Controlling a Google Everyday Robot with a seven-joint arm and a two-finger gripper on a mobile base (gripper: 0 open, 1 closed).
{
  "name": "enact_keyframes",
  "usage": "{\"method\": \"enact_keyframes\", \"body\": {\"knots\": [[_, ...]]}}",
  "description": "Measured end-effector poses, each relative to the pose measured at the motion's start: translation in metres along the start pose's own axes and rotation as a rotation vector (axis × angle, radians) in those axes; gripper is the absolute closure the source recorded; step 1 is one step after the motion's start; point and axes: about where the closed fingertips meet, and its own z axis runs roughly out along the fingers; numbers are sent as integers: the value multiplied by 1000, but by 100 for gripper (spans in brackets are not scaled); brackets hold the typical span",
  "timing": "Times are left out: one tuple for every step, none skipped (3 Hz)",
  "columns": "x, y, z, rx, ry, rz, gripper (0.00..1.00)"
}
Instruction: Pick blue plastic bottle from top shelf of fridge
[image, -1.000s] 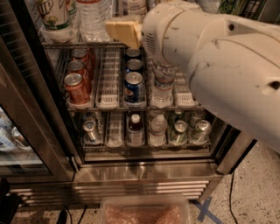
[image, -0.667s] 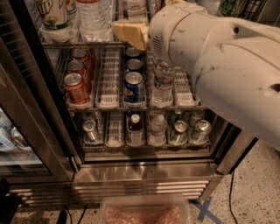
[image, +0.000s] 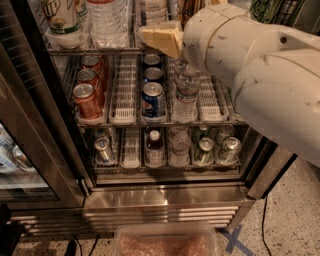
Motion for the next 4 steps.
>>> {"method": "enact_keyframes", "body": {"knots": [[-1,0,0,0,-1,-3,0],[-5,3,-5,6,-10,2,0],[-7,13,-4,1,-37,23,0],[-6,15,-2,6,-55,26,15]]}}
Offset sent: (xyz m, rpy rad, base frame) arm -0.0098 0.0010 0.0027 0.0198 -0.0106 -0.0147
